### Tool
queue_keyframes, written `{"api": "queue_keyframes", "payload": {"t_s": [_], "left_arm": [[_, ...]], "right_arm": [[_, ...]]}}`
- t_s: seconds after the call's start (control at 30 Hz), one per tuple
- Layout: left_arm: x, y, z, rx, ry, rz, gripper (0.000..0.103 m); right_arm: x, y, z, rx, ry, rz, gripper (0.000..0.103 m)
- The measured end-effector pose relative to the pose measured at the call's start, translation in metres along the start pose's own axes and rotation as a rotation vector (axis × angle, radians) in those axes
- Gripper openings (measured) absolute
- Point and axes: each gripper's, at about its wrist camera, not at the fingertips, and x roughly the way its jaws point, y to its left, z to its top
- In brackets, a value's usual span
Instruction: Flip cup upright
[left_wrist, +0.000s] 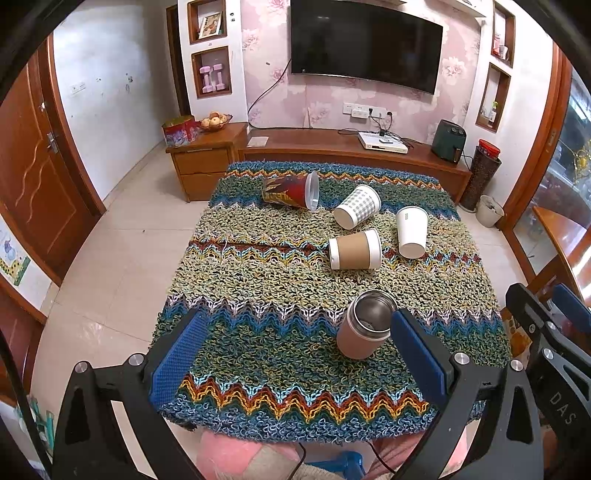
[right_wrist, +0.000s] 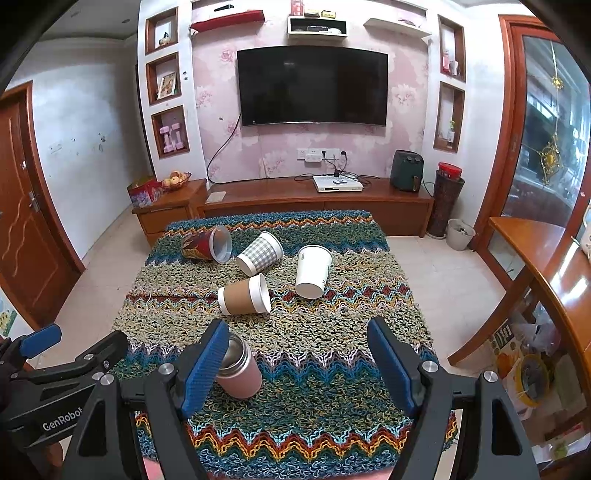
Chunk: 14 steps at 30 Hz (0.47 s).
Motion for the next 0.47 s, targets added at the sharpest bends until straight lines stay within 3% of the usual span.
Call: {"api": "queue_keyframes", "payload": {"t_s": [0.47], "left_arm": [[0.0008,-0.0006,0.0010,0.002,-0.002,0.005,0.100]], "right_arm": [[0.0021,-0.0031,-0.0017,0.011,0.006,0.000,0.078]]}}
